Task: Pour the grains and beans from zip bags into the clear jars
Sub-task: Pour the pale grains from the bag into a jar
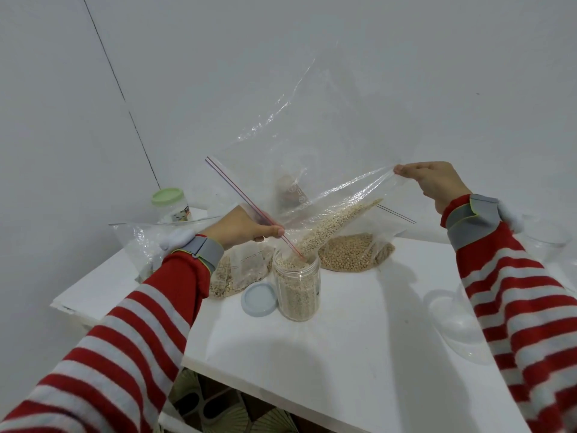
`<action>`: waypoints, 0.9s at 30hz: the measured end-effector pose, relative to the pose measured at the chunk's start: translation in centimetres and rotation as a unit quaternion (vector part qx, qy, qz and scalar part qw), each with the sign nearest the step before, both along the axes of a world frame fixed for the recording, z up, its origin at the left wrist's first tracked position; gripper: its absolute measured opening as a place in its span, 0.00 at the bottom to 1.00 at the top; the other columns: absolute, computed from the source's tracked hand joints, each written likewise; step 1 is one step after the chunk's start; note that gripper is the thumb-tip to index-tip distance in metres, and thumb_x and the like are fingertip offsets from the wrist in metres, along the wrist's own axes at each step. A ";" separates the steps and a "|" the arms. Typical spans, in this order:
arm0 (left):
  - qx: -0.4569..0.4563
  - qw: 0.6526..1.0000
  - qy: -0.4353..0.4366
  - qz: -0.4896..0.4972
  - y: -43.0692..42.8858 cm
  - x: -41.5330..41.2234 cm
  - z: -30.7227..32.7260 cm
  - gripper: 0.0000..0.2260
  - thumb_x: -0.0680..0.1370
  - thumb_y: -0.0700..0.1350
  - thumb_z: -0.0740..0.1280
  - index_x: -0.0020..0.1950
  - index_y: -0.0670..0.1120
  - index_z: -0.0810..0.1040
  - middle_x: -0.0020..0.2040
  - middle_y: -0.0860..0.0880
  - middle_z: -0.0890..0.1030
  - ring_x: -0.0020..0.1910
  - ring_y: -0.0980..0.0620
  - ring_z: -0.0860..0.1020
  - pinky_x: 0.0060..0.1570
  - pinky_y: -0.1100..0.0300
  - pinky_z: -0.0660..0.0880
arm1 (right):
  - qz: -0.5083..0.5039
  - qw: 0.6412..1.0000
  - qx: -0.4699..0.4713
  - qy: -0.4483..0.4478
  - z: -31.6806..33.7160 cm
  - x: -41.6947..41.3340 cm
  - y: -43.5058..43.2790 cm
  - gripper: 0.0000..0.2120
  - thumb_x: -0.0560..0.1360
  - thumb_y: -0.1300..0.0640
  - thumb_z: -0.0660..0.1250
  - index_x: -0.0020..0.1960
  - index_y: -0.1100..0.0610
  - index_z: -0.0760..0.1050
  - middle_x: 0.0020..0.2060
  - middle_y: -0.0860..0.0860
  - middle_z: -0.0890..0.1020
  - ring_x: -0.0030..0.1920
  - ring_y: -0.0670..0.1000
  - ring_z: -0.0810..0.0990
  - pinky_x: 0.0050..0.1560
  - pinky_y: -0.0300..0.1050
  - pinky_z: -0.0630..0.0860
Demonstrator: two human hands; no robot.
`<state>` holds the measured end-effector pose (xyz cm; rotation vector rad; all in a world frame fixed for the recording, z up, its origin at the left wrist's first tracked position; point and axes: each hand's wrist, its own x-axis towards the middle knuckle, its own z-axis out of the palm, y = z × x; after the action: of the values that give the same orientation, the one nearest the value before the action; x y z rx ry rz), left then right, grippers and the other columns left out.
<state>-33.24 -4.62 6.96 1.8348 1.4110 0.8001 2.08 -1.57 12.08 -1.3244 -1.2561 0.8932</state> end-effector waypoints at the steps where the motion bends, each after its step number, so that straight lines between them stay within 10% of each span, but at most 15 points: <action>1: -0.002 1.000 0.001 0.001 0.1 0.0 -0.1 0.11 0.71 0.48 0.77 0.46 0.42 0.86 0.43 0.48 0.86 0.39 0.60 0.80 0.41 0.64 0.77 | -0.001 1.000 -0.001 -0.002 0.0 0.0 0.0 0.16 0.74 0.54 0.73 0.59 0.59 0.80 0.54 0.51 0.79 0.59 0.49 0.71 0.68 0.47 0.66; 27: -0.019 0.999 0.043 0.020 2.0 -0.5 -0.3 0.23 0.59 0.68 0.76 0.46 0.54 0.87 0.45 0.54 0.86 0.49 0.53 0.83 0.57 0.51 0.80 | -0.008 1.000 0.006 -0.015 0.7 1.3 1.2 0.17 0.72 0.51 0.75 0.58 0.58 0.81 0.61 0.53 0.81 0.67 0.52 0.72 0.70 0.47 0.63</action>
<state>-33.77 -2.65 6.63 1.8363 1.5110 0.7165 3.37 -0.35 12.75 -1.3408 -1.2691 0.8561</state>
